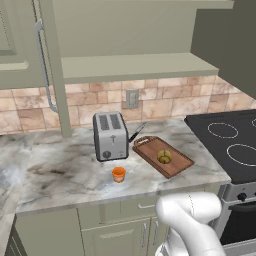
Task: Pick the bread, place it on the cutting board, pick the jam, place it on the counter, and close the cabinet.
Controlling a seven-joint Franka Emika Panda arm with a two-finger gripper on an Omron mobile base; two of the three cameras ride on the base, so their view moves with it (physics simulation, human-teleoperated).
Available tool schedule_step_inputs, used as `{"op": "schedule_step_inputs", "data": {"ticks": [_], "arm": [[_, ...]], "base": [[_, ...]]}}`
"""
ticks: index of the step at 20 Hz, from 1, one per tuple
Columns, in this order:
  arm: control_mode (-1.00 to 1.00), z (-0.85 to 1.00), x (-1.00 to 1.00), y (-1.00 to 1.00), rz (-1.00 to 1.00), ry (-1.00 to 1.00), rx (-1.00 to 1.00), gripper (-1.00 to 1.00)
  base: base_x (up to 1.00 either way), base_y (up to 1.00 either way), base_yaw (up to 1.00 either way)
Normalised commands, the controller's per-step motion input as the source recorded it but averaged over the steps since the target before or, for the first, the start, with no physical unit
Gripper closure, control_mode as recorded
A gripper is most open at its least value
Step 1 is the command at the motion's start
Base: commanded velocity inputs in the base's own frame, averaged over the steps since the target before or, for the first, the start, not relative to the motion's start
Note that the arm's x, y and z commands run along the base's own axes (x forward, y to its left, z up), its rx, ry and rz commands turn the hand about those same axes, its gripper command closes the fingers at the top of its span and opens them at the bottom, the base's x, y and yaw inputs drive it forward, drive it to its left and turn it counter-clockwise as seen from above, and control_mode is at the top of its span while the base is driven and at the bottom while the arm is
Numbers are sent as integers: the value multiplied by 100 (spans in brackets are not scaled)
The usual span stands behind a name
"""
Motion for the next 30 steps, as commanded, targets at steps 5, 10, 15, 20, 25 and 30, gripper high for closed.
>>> {"op": "schedule_step_inputs", "data": {"ticks": [5, 10, 15, 20, 25, 30], "arm": [[-100, 0, 0, 0, 12, 0, 0, -100], [-100, -5, 7, 0, 13, 0, 0, -100], [-100, -4, 12, 0, 13, 0, 0, -100], [-100, -3, 15, 0, 11, 0, 0, -100], [-100, -4, 19, 0, 11, 0, 0, -100], [-100, -6, 19, 0, 11, 0, 0, -100]], "base": [[0, 0, 0], [0, 0, 0], [0, 0, 0], [0, 0, 0], [0, 0, 0], [0, 0, 0]]}}
